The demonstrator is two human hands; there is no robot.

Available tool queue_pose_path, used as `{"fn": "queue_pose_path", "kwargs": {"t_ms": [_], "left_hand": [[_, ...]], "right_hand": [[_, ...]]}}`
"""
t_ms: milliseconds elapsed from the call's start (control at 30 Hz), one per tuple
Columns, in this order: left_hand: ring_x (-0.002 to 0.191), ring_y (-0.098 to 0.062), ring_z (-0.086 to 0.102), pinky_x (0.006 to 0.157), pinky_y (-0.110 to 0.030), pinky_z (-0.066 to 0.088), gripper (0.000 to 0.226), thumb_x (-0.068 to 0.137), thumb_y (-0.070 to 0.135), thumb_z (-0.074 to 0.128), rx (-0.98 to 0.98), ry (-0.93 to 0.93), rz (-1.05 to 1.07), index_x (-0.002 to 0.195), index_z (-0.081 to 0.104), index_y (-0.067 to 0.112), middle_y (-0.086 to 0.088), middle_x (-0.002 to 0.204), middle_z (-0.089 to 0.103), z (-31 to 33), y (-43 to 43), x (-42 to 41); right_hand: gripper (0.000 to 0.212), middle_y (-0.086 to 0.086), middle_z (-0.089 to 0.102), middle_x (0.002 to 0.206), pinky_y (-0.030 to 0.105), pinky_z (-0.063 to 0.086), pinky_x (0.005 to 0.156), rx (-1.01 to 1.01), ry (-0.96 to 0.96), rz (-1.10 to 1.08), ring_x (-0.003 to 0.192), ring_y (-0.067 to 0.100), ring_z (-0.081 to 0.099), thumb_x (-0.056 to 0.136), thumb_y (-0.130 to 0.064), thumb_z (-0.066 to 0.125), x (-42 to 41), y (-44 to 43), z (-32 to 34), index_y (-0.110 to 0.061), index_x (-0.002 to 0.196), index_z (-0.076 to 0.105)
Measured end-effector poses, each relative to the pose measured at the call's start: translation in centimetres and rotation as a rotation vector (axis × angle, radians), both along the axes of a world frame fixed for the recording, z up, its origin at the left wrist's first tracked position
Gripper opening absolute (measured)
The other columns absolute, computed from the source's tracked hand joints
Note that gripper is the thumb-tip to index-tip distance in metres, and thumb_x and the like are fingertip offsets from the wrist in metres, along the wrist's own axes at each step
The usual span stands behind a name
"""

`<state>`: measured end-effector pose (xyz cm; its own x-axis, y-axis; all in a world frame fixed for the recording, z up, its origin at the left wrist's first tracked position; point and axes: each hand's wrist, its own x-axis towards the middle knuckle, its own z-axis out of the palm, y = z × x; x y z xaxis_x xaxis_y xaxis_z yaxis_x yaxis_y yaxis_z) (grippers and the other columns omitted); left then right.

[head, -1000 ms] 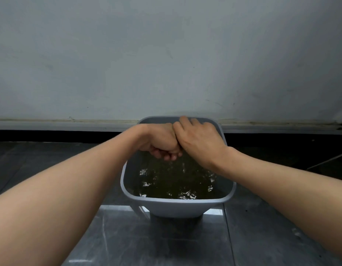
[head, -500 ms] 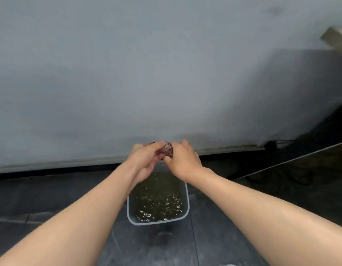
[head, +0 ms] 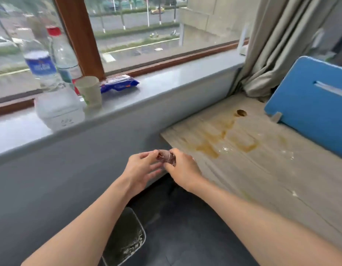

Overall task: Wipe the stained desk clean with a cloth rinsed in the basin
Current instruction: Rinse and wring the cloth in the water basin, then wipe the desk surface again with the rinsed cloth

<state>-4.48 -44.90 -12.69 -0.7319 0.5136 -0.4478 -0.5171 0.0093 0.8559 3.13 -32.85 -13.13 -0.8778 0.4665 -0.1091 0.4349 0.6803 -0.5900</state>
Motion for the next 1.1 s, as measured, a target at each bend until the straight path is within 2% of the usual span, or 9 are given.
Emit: {"fn": "queue_pose_path", "kwargs": {"t_ms": [200,333,433,533,667,833,900,967,1100], "left_hand": [[0.092,-0.028,0.074,0.087,-0.035,0.058,0.017,0.096,0.011,0.063,0.028,0.037,-0.205,0.094,0.070,-0.004,-0.019,0.097,0.075,4.5,11.7,7.8],[0.085,-0.033,0.074,0.077,-0.038,0.062,0.016,0.095,0.008,0.065,-0.034,0.101,-0.328,0.084,0.062,-0.004,-0.027,0.097,0.072,5.4,18.2,13.9],[0.081,-0.036,0.074,0.069,-0.042,0.063,0.012,0.099,0.008,0.058,-0.086,0.079,-0.399,0.093,0.048,0.005,-0.027,0.101,0.070,5.7,21.6,17.6],[0.082,-0.036,0.074,0.068,-0.044,0.063,0.011,0.103,0.012,0.052,-0.137,0.121,-0.536,0.098,0.043,0.008,-0.025,0.098,0.071,6.1,23.9,20.2],[0.083,-0.029,0.071,0.074,-0.042,0.061,0.014,0.104,0.020,0.051,-0.145,0.223,-0.687,0.102,0.046,0.007,-0.016,0.095,0.068,6.3,26.4,22.4],[0.095,-0.020,0.065,0.092,-0.044,0.054,0.030,0.104,0.032,0.048,0.050,0.045,-0.855,0.126,0.061,0.017,-0.006,0.103,0.070,6.3,28.4,23.4],[0.098,-0.025,0.066,0.094,-0.044,0.054,0.025,0.101,0.023,0.054,0.057,0.127,-0.913,0.115,0.069,0.009,-0.014,0.108,0.072,6.2,28.7,23.8],[0.086,-0.027,0.066,0.085,-0.037,0.057,0.018,0.098,0.015,0.059,0.059,0.159,-0.823,0.091,0.071,0.004,-0.018,0.089,0.071,6.2,29.1,24.1],[0.061,-0.016,0.063,0.065,-0.031,0.061,0.026,0.100,0.010,0.056,0.086,0.157,-0.710,0.074,0.055,0.006,-0.004,0.061,0.063,6.7,29.5,24.5]], "right_hand": [[0.026,0.003,0.058,0.107,0.036,0.049,0.088,-0.174,0.141,-0.304,0.098,0.023,0.060,0.093,-0.034,0.064,10.4,9.4,3.6,-0.015,0.111,0.063],[0.013,0.004,0.064,0.097,0.030,0.046,0.078,-0.205,0.175,-0.401,0.085,0.018,0.061,0.090,-0.024,0.068,18.1,15.1,4.1,-0.020,0.101,0.068],[0.028,0.001,0.072,0.091,0.037,0.057,0.075,-0.222,0.189,-0.487,0.080,0.022,0.069,0.086,-0.020,0.067,22.6,17.9,4.3,-0.028,0.113,0.064],[0.014,-0.003,0.072,0.082,0.040,0.060,0.067,-0.237,0.204,-0.528,0.068,0.019,0.070,0.089,-0.017,0.065,26.1,19.5,4.7,-0.028,0.099,0.062],[0.009,0.004,0.072,0.074,0.040,0.060,0.063,-0.281,0.264,-0.615,0.061,0.019,0.069,0.092,-0.012,0.065,29.0,21.2,5.1,-0.015,0.084,0.062],[0.019,0.006,0.074,0.081,0.036,0.058,0.072,-0.374,0.417,-0.770,0.074,0.021,0.070,0.096,-0.007,0.062,30.5,22.8,5.7,-0.019,0.081,0.066],[0.019,0.005,0.074,0.080,0.034,0.057,0.070,-0.375,0.441,-0.804,0.071,0.019,0.069,0.096,-0.008,0.063,30.8,22.9,5.9,-0.020,0.081,0.065],[0.021,0.005,0.073,0.081,0.033,0.054,0.070,-0.339,0.425,-0.817,0.072,0.017,0.066,0.096,-0.008,0.061,31.0,22.9,5.9,-0.020,0.080,0.063],[0.020,0.006,0.067,0.084,0.032,0.048,0.068,-0.288,0.405,-0.835,0.073,0.016,0.058,0.097,-0.007,0.056,30.5,22.4,6.0,-0.018,0.081,0.055]]}}
